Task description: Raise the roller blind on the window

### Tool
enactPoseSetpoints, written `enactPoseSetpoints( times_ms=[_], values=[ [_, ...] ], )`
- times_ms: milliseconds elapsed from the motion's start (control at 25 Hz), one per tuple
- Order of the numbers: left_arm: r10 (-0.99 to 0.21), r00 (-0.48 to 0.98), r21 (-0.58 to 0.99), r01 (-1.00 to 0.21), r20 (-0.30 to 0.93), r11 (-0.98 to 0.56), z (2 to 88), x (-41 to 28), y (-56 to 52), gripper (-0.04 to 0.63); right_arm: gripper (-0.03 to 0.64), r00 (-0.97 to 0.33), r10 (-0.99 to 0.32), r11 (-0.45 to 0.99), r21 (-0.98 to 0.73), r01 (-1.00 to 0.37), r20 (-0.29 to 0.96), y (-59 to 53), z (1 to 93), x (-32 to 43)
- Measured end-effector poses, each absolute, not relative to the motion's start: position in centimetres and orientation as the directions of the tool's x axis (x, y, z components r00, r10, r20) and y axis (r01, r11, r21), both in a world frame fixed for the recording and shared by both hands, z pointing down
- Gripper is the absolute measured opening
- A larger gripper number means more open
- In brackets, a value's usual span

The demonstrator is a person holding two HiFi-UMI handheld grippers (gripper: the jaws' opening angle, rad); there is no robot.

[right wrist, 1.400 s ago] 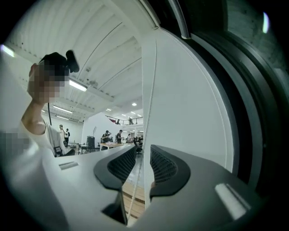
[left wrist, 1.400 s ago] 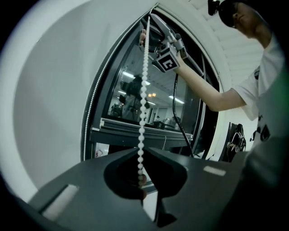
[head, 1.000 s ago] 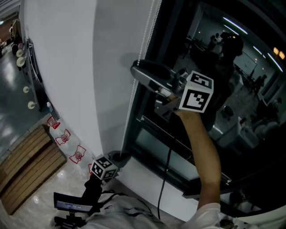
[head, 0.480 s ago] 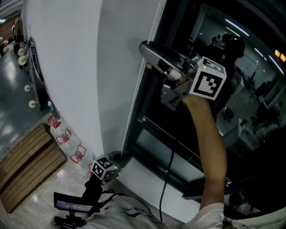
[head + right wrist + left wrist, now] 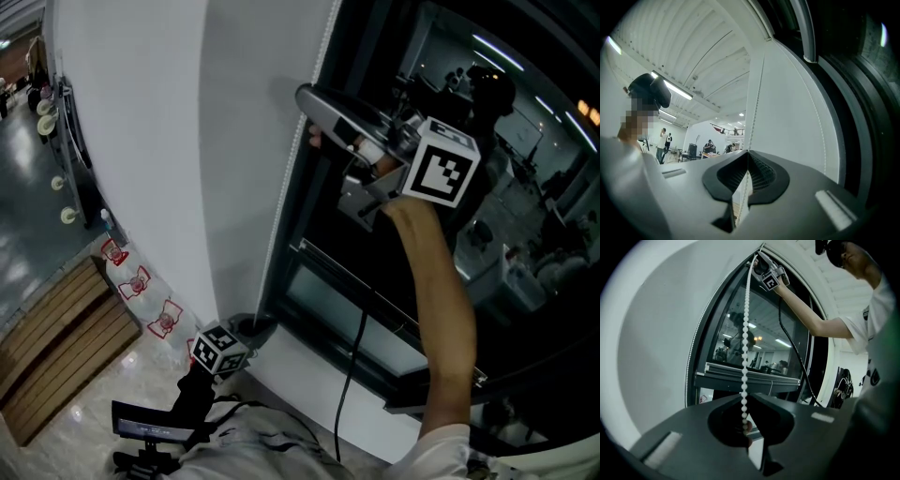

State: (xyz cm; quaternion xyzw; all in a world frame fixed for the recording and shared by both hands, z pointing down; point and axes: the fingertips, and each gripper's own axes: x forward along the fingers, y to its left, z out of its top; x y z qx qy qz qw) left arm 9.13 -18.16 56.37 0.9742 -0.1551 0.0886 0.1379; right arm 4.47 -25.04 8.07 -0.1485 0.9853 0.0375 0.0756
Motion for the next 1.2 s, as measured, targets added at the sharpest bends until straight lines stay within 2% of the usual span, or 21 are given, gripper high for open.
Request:
enactPoseSetpoints(
  times_ms=[240, 640, 960, 1200],
  values=[
    [-0.276, 0.935, 0.245, -0.328, 0.225, -0.912, 55.1, 9.5, -18.3, -0.002, 0.006, -0.948, -0.271, 0.96, 0.022, -0.279, -0.169, -24.7, 8.0, 4.7],
    [-0.264, 0.937, 0.24, -0.317, 0.229, -0.918, 55.2, 9.7, -17.9, -0.002, 0.006, -0.954, -0.288, 0.958, -0.019, -0.288, -0.083, -24.2, 15.7, 3.8],
    [-0.253, 0.94, 0.241, -0.306, 0.227, -0.921, 55.2, 10.1, -17.7, -0.002, 0.006, -0.953, -0.299, 0.952, -0.055, -0.301, 0.045, -23.4, 24.8, 3.0],
    [-0.257, 0.939, 0.242, -0.31, 0.229, -0.92, 55.3, 10.1, -17.8, -0.002, 0.006, -0.946, -0.298, 0.936, -0.155, -0.316, 0.13, -22.6, 33.3, 2.8]
  ],
)
